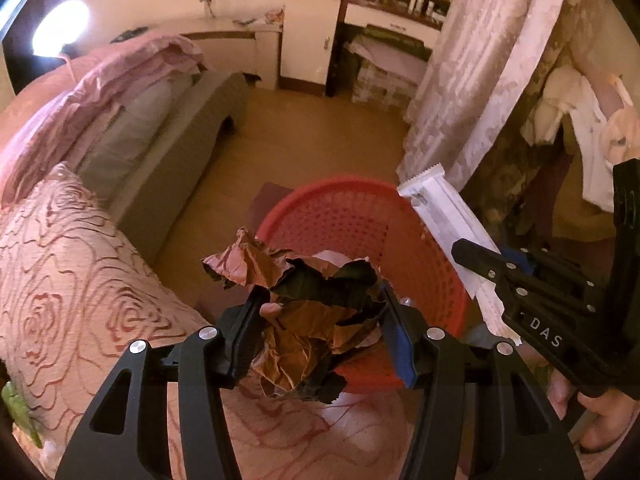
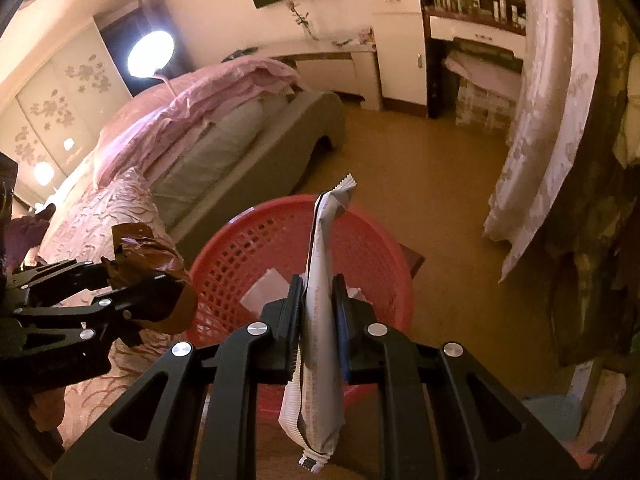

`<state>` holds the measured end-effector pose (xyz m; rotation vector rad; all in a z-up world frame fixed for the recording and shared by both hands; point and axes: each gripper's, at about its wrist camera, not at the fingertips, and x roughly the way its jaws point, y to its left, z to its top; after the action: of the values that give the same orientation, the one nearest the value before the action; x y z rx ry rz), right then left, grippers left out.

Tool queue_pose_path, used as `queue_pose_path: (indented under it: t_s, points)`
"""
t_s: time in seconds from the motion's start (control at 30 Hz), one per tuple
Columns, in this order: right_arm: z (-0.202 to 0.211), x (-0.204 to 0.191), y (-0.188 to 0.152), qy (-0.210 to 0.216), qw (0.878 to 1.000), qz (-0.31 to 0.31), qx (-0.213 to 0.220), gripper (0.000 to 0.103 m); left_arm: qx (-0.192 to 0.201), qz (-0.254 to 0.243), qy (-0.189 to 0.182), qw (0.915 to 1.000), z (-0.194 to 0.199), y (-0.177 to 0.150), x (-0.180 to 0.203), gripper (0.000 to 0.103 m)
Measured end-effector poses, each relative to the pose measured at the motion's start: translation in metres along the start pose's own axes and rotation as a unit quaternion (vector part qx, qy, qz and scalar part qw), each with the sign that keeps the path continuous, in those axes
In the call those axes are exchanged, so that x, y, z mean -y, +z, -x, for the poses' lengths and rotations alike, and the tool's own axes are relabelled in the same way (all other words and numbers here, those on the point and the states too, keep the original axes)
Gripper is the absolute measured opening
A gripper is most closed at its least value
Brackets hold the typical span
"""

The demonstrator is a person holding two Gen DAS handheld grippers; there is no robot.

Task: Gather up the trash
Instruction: 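Carry brown paper and white strip to the wastebasket and open both tools, then move both tools away from the wastebasket toward the bed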

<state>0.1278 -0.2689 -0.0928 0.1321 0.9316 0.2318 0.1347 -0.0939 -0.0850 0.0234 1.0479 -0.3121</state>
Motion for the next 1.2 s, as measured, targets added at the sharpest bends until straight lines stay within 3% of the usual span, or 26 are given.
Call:
queue_pose_path:
  t_s: [0.2,0.27,0.33,0.4,0.67,0.87,1.2]
  points:
    - [-0.013,0.003,-0.004,0.000,1.000,-0.002,-0.017,0.018,-0.018,0.001,-0.003,0.9998,-0.011,-0.003,0.000,0.060]
    - [-0.015,0.003,-0.005,0.003,1.000,-0.006,-0.020,0.025,-0.021,0.000,-0.004,0.9998,-0.012,-0.004,-0.001,0.062]
    - [-0.015,0.004,-0.005,0.003,1.000,-0.014,-0.019,0.040,-0.025,0.004,-0.008,0.9997,-0.011,-0.005,-0.003,0.066]
    - [-0.014,0.005,-0.005,0.003,1.000,-0.019,-0.017,0.044,-0.023,0.008,-0.008,0.9997,-0.009,-0.006,-0.004,0.068]
    - [-0.001,0.003,-0.009,-0.007,1.000,-0.016,-0.006,0.049,-0.007,0.024,-0.004,0.9997,0.007,-0.010,-0.013,0.073]
    - [0.013,-0.008,-0.011,-0.015,1.000,0.001,0.012,0.061,0.011,0.045,0.006,0.9989,0.024,-0.016,-0.026,0.074]
    - [0.017,-0.046,-0.018,0.011,0.999,0.040,0.011,0.064,0.040,0.083,0.024,0.9955,0.056,-0.033,-0.053,0.074]
